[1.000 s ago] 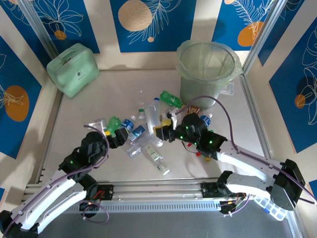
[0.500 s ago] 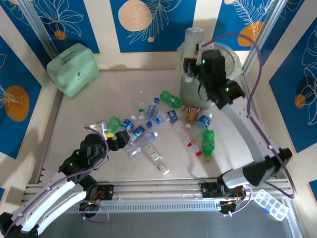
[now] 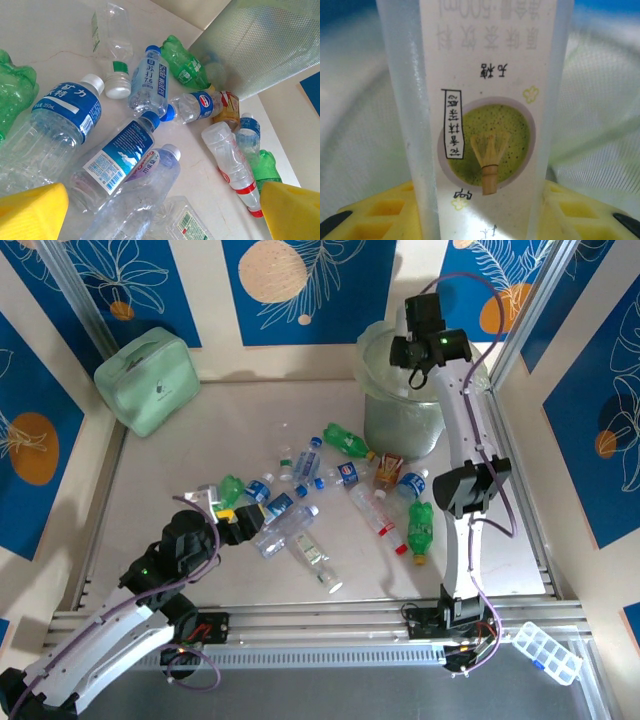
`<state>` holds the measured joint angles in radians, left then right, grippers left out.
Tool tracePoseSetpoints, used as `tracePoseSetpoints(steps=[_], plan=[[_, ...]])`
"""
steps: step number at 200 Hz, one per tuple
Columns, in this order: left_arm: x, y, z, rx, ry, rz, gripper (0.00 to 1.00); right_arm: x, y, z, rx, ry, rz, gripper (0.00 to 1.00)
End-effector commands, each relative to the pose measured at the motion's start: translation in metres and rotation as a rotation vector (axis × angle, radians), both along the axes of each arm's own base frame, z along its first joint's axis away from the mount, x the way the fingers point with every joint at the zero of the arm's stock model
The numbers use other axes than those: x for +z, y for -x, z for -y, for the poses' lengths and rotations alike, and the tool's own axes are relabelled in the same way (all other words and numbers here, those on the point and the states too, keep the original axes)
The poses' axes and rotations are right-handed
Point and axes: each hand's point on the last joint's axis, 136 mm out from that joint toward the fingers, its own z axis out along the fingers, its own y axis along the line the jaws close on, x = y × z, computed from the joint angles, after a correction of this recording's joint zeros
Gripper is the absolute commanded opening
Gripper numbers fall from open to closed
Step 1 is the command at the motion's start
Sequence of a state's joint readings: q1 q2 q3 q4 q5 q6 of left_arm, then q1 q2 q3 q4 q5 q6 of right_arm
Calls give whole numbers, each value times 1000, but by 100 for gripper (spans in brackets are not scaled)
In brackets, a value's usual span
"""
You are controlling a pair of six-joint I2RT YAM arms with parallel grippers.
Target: Put the plastic bottles in the bin
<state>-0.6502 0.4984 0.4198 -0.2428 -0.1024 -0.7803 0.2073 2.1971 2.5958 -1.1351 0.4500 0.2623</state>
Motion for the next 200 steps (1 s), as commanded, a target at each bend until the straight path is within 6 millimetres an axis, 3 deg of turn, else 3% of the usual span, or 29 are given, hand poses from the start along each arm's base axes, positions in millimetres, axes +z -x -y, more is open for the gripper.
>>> tracePoseSetpoints(steps=[1,33,51,73,106,145,173,200], plan=[[3,0,1,-5,24,9,98,-36,30,-6,15,-68,-189,39],[3,0,-1,6,21,11,98,-74,28,-7,27,-50,-271,40],[2,-1,-2,11,16,12,98,-88,24,-3,28,-35,-305,46],[1,-1,-4,20,5,13,98,-100,19,3,26,-21,-338,57],[1,-2,-5,27,-5,13,99,-100,16,10,17,-14,-334,72],[0,-4,-5,30,-10,10,99,-63,17,11,27,-8,-239,78],[-1,-4,-5,28,-15,12,99,-14,25,17,-1,-6,-121,76],[0,-4,-7,38,-24,17,99,48,43,10,6,-24,39,74]])
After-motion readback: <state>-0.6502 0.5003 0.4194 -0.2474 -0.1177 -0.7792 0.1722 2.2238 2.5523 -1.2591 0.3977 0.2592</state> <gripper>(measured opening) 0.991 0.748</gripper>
